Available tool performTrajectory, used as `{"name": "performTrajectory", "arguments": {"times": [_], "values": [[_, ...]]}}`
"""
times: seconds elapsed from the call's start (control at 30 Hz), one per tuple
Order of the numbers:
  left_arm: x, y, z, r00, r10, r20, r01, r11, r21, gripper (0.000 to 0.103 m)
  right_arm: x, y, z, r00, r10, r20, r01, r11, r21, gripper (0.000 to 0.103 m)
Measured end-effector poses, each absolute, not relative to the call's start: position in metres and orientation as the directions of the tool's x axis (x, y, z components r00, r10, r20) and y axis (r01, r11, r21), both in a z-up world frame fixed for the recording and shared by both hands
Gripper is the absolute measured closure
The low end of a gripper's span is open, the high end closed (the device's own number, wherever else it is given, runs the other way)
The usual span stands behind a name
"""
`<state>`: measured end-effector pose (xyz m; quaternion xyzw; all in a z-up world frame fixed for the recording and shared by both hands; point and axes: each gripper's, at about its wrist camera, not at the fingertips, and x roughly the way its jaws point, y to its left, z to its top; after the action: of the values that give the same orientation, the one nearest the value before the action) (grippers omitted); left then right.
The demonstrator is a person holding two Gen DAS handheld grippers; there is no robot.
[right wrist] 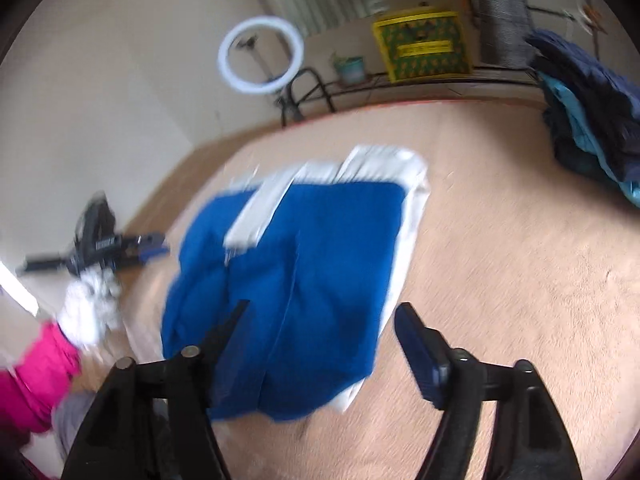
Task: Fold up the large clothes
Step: 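Grasp the folded blue-and-white jacket edges with both grippers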
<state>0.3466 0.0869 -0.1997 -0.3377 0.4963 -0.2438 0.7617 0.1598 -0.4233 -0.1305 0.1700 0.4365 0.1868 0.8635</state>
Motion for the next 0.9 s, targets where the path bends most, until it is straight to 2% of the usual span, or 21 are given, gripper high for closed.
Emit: {"name": "performTrajectory", "arguments": {"times": [0.1, 0.37, 0.53, 0.9], "values": [[0.366, 0.088, -0.211, 0.348, -0.764, -0.544, -0.003, 0.579, -0.815, 0.033, 0.181, -0.436, -0.146, 0.521, 0.505, -0.688, -0.128, 0.844, 0.521, 0.027], [0.395, 0.062, -0.236, 0.291, -0.782, -0.551, -0.007, 0.575, -0.818, 0.033, 0.217, -0.437, -0.188, 0.448, 0.591, -0.67, -0.062, 0.769, 0.637, 0.028], [0.402, 0.046, -0.244, 0.258, -0.796, -0.547, 0.025, 0.571, -0.82, 0.033, 0.229, -0.434, -0.207, 0.421, 0.654, -0.629, -0.053, 0.71, 0.702, 0.037], [0.414, 0.016, -0.241, 0.226, -0.797, -0.561, 0.086, 0.59, -0.803, 0.04, 0.241, -0.43, -0.218, 0.423, 0.706, -0.568, -0.069, 0.65, 0.757, 0.044]]}}
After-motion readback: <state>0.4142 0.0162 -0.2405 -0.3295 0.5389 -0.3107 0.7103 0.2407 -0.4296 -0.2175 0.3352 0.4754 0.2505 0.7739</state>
